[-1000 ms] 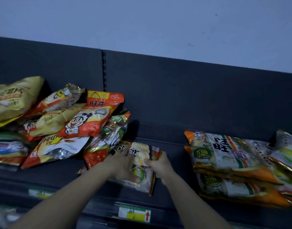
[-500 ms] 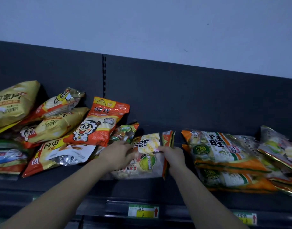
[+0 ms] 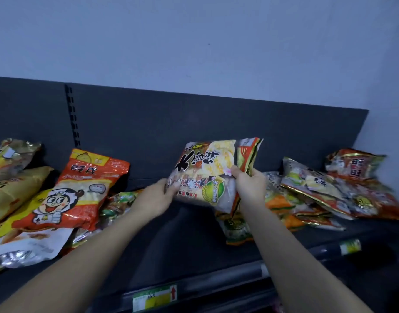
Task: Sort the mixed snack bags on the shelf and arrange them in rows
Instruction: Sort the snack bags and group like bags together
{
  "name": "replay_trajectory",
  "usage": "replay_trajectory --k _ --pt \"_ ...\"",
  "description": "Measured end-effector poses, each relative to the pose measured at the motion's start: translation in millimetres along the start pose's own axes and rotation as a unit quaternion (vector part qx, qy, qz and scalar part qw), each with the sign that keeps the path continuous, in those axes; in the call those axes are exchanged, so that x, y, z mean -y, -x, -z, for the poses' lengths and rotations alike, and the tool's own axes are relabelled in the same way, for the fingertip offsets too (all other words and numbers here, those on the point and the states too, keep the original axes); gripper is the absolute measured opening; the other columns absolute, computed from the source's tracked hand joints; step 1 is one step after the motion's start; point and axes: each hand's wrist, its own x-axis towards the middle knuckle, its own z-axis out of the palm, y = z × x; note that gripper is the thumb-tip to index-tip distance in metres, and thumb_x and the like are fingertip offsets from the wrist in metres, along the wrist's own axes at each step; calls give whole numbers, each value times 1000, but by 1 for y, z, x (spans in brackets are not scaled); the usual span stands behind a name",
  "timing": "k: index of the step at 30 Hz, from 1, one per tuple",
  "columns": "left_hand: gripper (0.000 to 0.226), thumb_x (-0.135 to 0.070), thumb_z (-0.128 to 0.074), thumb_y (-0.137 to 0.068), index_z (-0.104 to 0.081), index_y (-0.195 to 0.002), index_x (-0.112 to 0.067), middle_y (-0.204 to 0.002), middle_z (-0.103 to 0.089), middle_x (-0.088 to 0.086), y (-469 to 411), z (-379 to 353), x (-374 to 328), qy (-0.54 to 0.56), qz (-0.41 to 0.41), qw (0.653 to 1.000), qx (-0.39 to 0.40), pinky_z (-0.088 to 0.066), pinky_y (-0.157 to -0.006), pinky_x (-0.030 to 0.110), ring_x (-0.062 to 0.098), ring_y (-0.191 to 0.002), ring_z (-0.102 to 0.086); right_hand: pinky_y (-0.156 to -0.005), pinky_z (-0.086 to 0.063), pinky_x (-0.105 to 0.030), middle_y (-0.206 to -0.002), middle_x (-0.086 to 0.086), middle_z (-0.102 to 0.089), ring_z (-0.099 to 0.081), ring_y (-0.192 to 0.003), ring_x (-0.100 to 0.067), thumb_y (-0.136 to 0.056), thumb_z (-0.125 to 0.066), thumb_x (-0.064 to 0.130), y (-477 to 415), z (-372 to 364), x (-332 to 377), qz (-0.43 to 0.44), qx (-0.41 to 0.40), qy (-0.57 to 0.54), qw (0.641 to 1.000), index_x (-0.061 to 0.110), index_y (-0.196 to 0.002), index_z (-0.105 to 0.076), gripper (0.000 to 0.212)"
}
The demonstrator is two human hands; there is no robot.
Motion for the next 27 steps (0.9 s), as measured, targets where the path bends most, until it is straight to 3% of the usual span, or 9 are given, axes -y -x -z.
replay_trajectory --k 2,6,12,16,19,23,27 --pt "67 -61 -31 -95 -43 -138 -11 -140 -51 13 -11 -5 -24 45 18 999 16 -38 -95 35 30 -127 -48 -90 -54 -47 -88 0 -73 -68 -90 -26 -86 -69 23 -9 19 3 -8 -28 -27 999 18 -82 -71 8" --pt "71 -70 -31 -90 -48 -133 -17 -133 -54 9 -33 -31 -70 80 -10 996 45 -43 -95 38 26 -119 -52 -92 -53 -42 -98 -2 -71 -66 -98 -26 -90 -67 21 -37 57 8 -22 -90 -90 992 12 -100 -69 14" --pt "79 -70 -25 -91 -22 -152 -20 -143 -45 7 -53 -79 -164 97 -71 988 99 -39 -95 36 28 -129 -45 -99 -51 -44 -120 -7 -65 -63 -110 -27 -87 -70 19 -90 120 7 -52 -190 -188 962 7 -120 -62 36" --pt "73 -66 -29 -93 -28 -149 -18 -141 -49 7 -67 -111 -217 123 -104 979 128 -43 -96 38 27 -124 -50 -98 -51 -44 -126 -7 -62 -61 -112 -28 -87 -69 21 -126 155 1 -73 -221 -218 948 5 -133 -53 51" --pt "70 -66 -31 -93 -32 -146 -22 -142 -49 3 -78 -134 -245 135 -126 970 156 -44 -95 35 26 -122 -51 -94 -53 -43 -120 -8 -63 -62 -106 -29 -91 -65 20 -146 176 -5 -115 -199 -208 951 6 -127 -55 41" --pt "75 -66 -30 -93 -25 -151 -20 -152 -36 4 -92 -162 -271 106 -126 969 186 -35 -93 31 25 -135 -38 -75 -52 -39 -97 -10 -62 -62 -83 -27 -93 -61 9 -164 196 -13 -191 -111 -201 954 11 -115 -54 24" --pt "70 -59 -29 -97 -18 -153 -19 -158 -25 8 -107 -192 -274 64 -113 970 205 -32 -109 39 28 -141 -31 -80 -54 -42 -100 -12 -61 -61 -90 -30 -88 -63 4 -185 205 -29 -183 -108 -112 971 7 -124 -52 37"
